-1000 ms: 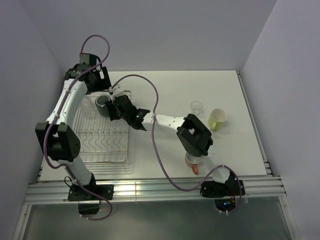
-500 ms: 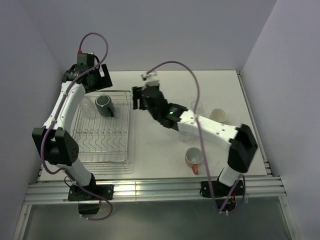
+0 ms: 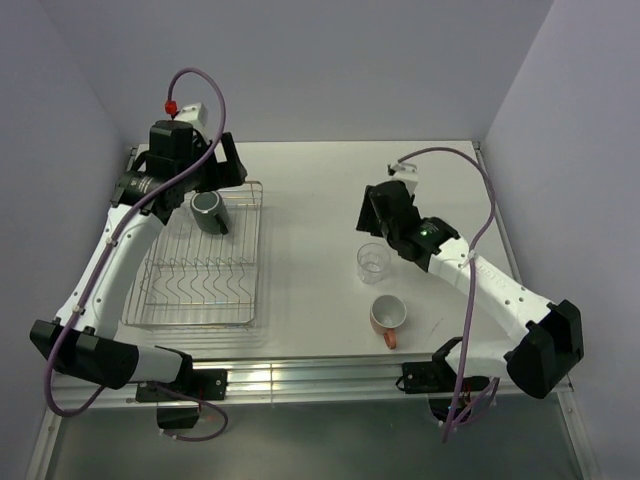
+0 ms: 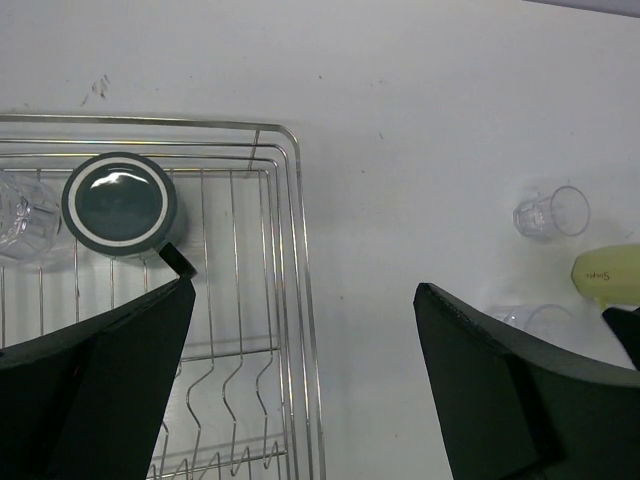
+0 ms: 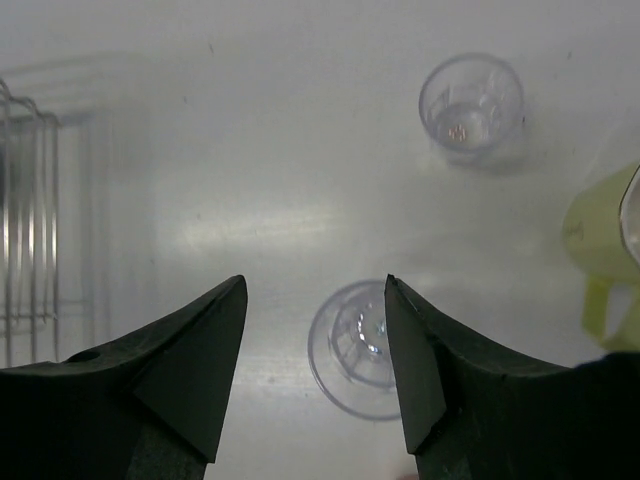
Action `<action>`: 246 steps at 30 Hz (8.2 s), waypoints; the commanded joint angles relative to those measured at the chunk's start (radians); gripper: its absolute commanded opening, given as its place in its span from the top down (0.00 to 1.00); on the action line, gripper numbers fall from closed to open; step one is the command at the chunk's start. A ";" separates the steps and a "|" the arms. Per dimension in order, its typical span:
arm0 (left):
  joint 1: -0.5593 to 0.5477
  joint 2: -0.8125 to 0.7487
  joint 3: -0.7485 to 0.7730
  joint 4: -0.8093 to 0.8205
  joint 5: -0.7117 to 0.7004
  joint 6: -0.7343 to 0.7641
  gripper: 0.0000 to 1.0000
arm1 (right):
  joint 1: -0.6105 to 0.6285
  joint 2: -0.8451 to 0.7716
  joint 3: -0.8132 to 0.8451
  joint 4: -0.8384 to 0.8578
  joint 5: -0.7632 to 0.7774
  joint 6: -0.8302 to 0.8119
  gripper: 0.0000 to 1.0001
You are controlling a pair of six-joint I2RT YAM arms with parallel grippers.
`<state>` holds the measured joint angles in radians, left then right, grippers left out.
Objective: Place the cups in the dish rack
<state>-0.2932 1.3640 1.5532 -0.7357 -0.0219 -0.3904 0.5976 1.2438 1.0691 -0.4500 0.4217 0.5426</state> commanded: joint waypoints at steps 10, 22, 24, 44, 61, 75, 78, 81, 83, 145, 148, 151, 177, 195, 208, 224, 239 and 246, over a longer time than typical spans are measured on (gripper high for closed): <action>-0.015 -0.085 -0.042 0.052 0.047 -0.004 0.01 | 0.163 -0.049 -0.166 -0.067 -0.009 0.120 0.38; -0.020 -0.100 -0.100 0.065 0.048 0.002 0.01 | 0.199 0.080 -0.195 -0.026 0.078 0.172 0.37; -0.020 -0.100 -0.104 0.068 0.053 0.001 0.01 | 0.199 0.101 -0.195 -0.012 0.078 0.171 0.38; -0.021 -0.154 -0.191 0.169 0.140 -0.047 0.01 | 0.136 0.152 -0.014 -0.006 -0.061 0.045 1.00; 0.085 -0.206 -0.478 0.846 0.896 -0.395 0.01 | -0.068 0.147 0.213 0.520 -0.997 0.344 1.00; 0.078 -0.157 -0.484 0.944 0.925 -0.452 0.01 | -0.093 0.236 0.147 1.039 -1.175 0.758 1.00; 0.077 -0.152 -0.485 0.933 0.912 -0.430 0.01 | -0.093 0.244 0.140 1.093 -1.184 0.795 1.00; 0.075 -0.157 -0.510 0.983 0.929 -0.464 0.01 | -0.093 0.249 0.132 1.117 -1.184 0.818 1.00; 0.069 -0.151 -0.499 0.937 0.901 -0.426 0.01 | -0.093 0.250 0.126 1.148 -1.192 0.841 1.00; 0.028 -0.192 -0.378 0.668 0.689 -0.282 1.00 | -0.107 0.263 0.038 1.217 -1.163 0.835 0.52; 0.051 -0.189 -0.351 0.630 0.685 -0.268 1.00 | -0.113 0.238 0.051 1.079 -1.135 0.749 0.47; 0.066 -0.192 -0.318 0.572 0.668 -0.242 1.00 | -0.116 0.203 0.064 0.917 -1.075 0.639 0.44; 0.092 0.237 0.126 -0.074 0.073 0.036 1.00 | -0.136 0.069 0.037 0.335 -0.649 0.204 0.42; 0.065 0.445 0.153 -0.120 0.028 0.068 1.00 | -0.134 0.063 0.008 0.341 -0.663 0.181 0.42; 0.025 0.557 0.214 -0.175 -0.095 0.061 0.95 | -0.136 0.068 -0.006 0.344 -0.676 0.172 0.42; 0.025 0.607 0.222 -0.191 -0.110 0.078 0.32 | -0.134 0.077 -0.001 0.335 -0.681 0.171 0.42; 0.023 0.604 0.235 -0.180 -0.115 0.076 0.01 | -0.134 0.080 0.015 0.320 -0.675 0.163 0.41; 0.014 0.572 0.289 -0.185 -0.079 0.076 0.01 | -0.134 0.074 0.031 0.300 -0.664 0.155 0.41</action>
<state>-0.2684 1.9812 1.7798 -0.9276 -0.1188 -0.3260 0.4667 1.3521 1.0714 -0.1486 -0.2546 0.7197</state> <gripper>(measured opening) 0.992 0.587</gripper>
